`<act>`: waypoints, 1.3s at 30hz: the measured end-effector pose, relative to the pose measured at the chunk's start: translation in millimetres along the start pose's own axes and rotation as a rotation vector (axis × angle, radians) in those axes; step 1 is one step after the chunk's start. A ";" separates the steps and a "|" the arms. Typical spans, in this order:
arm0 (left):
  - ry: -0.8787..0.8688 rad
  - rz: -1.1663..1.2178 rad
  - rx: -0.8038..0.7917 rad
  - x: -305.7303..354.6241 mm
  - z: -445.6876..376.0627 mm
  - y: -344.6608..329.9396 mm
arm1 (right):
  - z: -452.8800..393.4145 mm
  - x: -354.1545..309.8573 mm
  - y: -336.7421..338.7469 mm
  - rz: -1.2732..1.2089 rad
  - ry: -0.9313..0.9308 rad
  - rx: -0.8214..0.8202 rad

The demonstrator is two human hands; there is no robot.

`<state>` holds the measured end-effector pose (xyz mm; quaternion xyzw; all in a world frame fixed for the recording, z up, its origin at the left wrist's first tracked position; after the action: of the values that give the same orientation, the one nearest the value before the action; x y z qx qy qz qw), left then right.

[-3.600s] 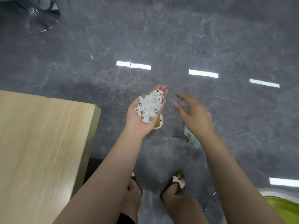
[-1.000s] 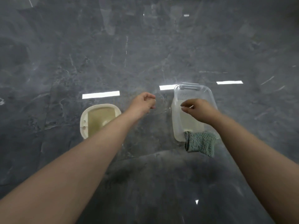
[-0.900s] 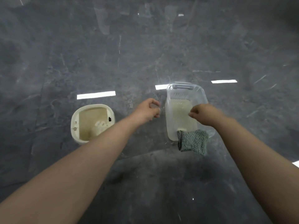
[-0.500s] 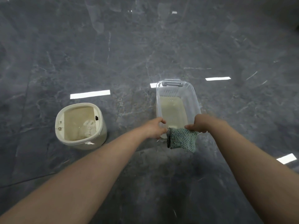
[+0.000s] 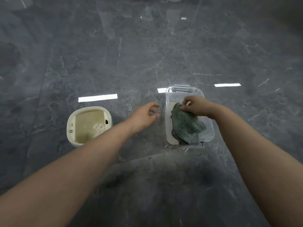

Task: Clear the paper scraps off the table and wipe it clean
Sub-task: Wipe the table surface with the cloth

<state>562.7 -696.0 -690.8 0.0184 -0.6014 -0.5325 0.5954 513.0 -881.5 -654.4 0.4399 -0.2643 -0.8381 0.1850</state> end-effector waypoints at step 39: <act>0.072 0.577 0.431 -22.9 28.5 172.9 | -0.6 -155.2 -28.6 -0.803 0.423 0.083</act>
<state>654.1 -588.6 -584.3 -0.0083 -0.6589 -0.2025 0.7244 595.8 -774.8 -572.8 0.6759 -0.0627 -0.7240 -0.1226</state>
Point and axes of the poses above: each hand's wrist, its own z-axis away from the middle knuckle, its own y-axis out of the back of the hand, x = y × z, the point moved 4 cm from there along -z, towards the middle knuckle, and after that the axes turned 15 degrees about -z, right-handed, at the moved point
